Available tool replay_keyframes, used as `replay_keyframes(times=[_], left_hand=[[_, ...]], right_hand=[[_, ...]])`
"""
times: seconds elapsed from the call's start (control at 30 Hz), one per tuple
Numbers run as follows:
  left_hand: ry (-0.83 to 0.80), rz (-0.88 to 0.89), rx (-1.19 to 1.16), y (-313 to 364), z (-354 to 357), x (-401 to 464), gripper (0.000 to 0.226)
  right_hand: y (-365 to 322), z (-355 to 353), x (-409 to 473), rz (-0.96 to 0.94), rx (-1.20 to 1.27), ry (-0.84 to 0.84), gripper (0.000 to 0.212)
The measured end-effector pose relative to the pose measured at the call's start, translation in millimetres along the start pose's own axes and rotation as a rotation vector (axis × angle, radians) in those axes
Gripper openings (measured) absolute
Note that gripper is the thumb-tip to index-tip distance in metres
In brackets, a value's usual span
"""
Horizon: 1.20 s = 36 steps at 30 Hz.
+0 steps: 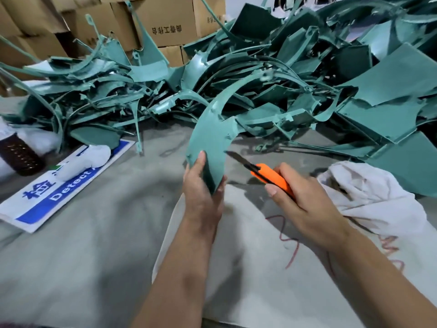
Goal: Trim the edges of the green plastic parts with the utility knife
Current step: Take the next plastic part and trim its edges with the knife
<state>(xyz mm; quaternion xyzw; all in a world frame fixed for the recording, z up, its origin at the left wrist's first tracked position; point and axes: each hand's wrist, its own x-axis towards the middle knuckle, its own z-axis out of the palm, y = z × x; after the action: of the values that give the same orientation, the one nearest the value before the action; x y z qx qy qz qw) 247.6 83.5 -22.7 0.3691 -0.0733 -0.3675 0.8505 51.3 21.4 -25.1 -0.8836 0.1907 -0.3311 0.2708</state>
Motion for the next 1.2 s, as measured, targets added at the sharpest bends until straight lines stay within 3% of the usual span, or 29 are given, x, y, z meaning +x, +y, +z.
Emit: replay_keyframes(times=[0.07, 0.13, 0.2, 0.3, 0.57, 0.73, 0.9, 1.07, 1.2], left_hand=[[-0.112, -0.073, 0.017, -4, 4, -7, 0.027], [-0.183, -0.13, 0.05, -8, 9, -15, 0.038], [-0.218, -0.179, 0.043, -10, 14, -19, 0.032], [-0.232, -0.217, 0.03, -9, 18, -21, 0.012], [-0.189, -0.201, 0.056, -8, 18, -21, 0.011], [-0.213, -0.222, 0.061, -8, 18, -23, 0.017], [-0.293, -0.214, 0.012, -7, 18, -29, 0.019], [-0.298, -0.195, 0.027, -9, 20, -32, 0.042], [-0.374, -0.18, 0.009, -4, 16, -31, 0.03]], right_hand=[[-6, 4, 0, -0.039, -0.044, 0.031, 0.025], [-7, 6, 2, -0.047, -0.072, 0.05, 0.024], [-5, 6, 1, -0.047, -0.085, 0.068, 0.024], [-1, 3, -1, -0.047, -0.121, 0.101, 0.022], [3, 1, -1, -0.077, -0.088, 0.034, 0.014], [-2, 1, -2, -0.073, -0.189, 0.077, 0.011], [0, -2, -2, -0.057, -0.215, 0.21, 0.014], [1, -4, 0, -0.023, -0.262, 0.366, 0.013], [12, -11, 2, 0.115, -0.139, 0.558, 0.021]])
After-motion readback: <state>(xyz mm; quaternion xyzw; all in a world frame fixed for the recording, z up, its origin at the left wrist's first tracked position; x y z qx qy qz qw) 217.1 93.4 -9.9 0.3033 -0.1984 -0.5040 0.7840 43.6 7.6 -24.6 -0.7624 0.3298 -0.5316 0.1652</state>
